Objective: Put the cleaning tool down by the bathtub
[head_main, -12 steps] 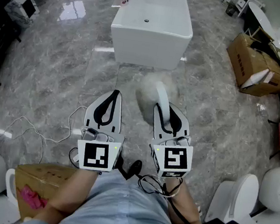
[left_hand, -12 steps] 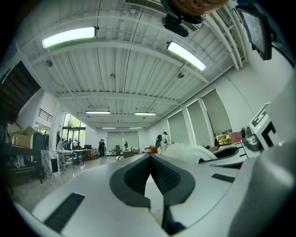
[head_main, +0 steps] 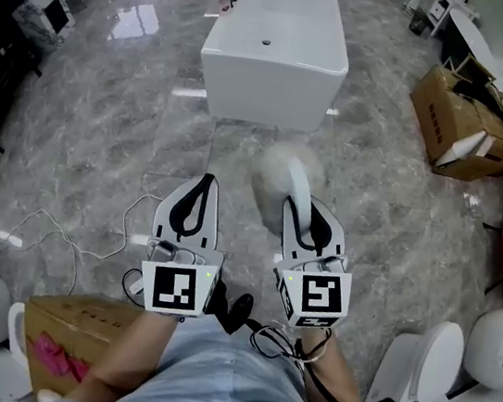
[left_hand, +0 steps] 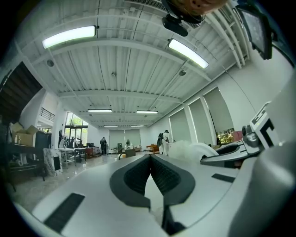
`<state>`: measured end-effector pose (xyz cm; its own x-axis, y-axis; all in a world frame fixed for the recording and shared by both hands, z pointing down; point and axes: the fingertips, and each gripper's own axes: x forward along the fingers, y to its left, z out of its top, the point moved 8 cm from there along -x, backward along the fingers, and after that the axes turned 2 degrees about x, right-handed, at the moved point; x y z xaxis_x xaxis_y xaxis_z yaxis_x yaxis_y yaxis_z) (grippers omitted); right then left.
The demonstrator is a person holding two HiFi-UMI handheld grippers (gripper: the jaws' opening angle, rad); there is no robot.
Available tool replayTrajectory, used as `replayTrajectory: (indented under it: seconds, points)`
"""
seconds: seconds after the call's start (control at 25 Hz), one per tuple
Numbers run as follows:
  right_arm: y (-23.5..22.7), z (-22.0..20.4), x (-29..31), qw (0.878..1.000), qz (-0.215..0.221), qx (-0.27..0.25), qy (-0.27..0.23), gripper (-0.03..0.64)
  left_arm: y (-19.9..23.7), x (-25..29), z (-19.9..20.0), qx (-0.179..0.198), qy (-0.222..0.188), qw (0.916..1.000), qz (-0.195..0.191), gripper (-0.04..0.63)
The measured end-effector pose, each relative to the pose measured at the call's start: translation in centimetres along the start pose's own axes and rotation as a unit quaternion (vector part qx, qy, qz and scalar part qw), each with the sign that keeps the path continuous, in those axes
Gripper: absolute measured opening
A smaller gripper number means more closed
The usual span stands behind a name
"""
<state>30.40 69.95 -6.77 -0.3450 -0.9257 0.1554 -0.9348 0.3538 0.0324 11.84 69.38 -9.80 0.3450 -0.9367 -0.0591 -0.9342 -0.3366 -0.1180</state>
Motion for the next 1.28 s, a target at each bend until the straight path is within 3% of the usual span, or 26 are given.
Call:
replayTrajectory:
  seconds: [0.32, 0.72, 1.04, 1.28]
  points:
    - [-1.9, -0.8, 4.5, 1.000, 0.008, 0.001, 0.020, 0.098, 2.6, 4.0, -1.8, -0.004, 0.020, 0.9996, 0.020, 0.014]
    - [-3.7, -1.0, 17.6, 0.999, 0.023, 0.002, 0.048, 0.098, 8.9, 14.7, -5.6, -0.022, 0.046, 0.9984, 0.023, 0.014]
    - [-4.0, 2.4, 29.2, 0.999, 0.022, -0.005, 0.037, 0.098, 16.7, 23.8, -5.8, -0.024, 0.036, 0.9988, 0.022, 0.014]
    - [-6.5, 4.1, 34.9, 1.000, 0.018, -0.012, 0.020, 0.098, 18.8, 29.8, -5.9, -0.019, 0.020, 0.9993, 0.023, 0.014]
